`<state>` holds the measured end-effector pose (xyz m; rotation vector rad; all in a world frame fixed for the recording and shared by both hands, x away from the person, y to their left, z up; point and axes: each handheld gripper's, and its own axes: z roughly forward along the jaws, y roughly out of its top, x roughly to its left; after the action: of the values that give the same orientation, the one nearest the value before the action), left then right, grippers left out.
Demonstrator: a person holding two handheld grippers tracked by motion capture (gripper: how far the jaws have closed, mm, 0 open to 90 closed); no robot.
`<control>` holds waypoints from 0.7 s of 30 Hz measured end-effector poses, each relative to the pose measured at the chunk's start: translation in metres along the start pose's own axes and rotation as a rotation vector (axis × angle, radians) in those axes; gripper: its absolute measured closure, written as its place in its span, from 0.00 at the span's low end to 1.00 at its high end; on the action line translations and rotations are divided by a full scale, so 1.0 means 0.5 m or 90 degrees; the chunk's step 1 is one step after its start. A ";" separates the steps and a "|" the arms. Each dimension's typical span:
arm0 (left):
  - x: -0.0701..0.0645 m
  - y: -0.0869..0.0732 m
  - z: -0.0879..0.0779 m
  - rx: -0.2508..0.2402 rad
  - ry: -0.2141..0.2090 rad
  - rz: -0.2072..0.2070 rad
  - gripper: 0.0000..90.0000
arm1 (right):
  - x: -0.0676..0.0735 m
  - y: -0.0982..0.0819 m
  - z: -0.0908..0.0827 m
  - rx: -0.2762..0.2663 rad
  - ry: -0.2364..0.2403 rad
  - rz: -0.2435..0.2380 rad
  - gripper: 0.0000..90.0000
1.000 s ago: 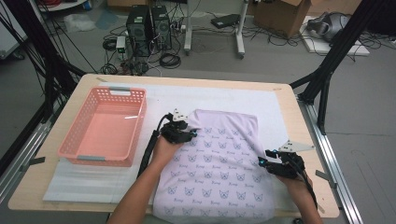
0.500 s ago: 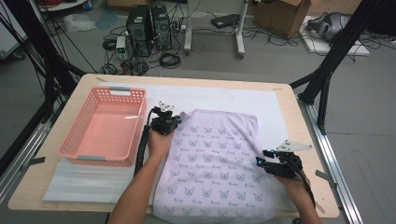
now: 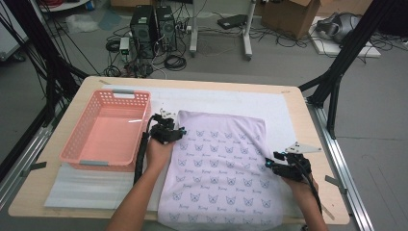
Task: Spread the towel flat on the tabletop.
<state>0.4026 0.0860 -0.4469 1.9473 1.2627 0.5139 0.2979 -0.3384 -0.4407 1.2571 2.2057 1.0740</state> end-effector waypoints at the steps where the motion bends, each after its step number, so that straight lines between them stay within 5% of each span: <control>1: 0.000 0.001 -0.001 -0.002 0.008 0.002 0.68 | -0.001 0.001 0.005 0.006 -0.003 0.009 0.57; 2: 0.002 0.002 -0.002 -0.003 -0.005 -0.003 0.83 | -0.002 0.002 0.012 0.013 -0.007 0.014 0.60; 3: 0.002 0.002 -0.002 -0.005 0.009 -0.002 0.93 | -0.003 0.003 0.019 0.024 -0.008 0.014 0.68; 4: 0.004 0.001 -0.001 -0.009 0.012 -0.004 0.95 | -0.003 0.003 0.024 0.034 -0.009 0.011 0.73; 5: 0.008 0.001 -0.002 -0.010 0.016 -0.011 0.95 | -0.005 0.006 0.025 0.030 -0.006 0.009 0.91; 7: 0.018 -0.001 -0.005 -0.013 0.018 -0.032 0.95 | -0.008 0.012 0.026 0.038 -0.036 -0.010 0.96; 11: 0.022 -0.004 -0.012 -0.026 0.012 -0.040 0.94 | -0.020 0.014 0.031 0.036 -0.056 0.014 0.94; 14: 0.021 -0.012 -0.022 -0.040 -0.012 -0.069 0.66 | -0.028 0.017 0.025 0.028 -0.047 0.028 0.64; 17: 0.014 -0.029 -0.038 -0.052 -0.057 -0.054 0.60 | -0.051 0.025 0.011 -0.024 -0.031 0.066 0.62; 21: 0.004 -0.048 -0.061 -0.070 -0.095 -0.034 0.59 | -0.072 0.053 0.025 -0.033 -0.030 0.084 0.63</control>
<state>0.3687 0.1047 -0.4458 1.8193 1.1650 0.3956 0.3398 -0.3557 -0.4295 1.4064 2.0705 1.1311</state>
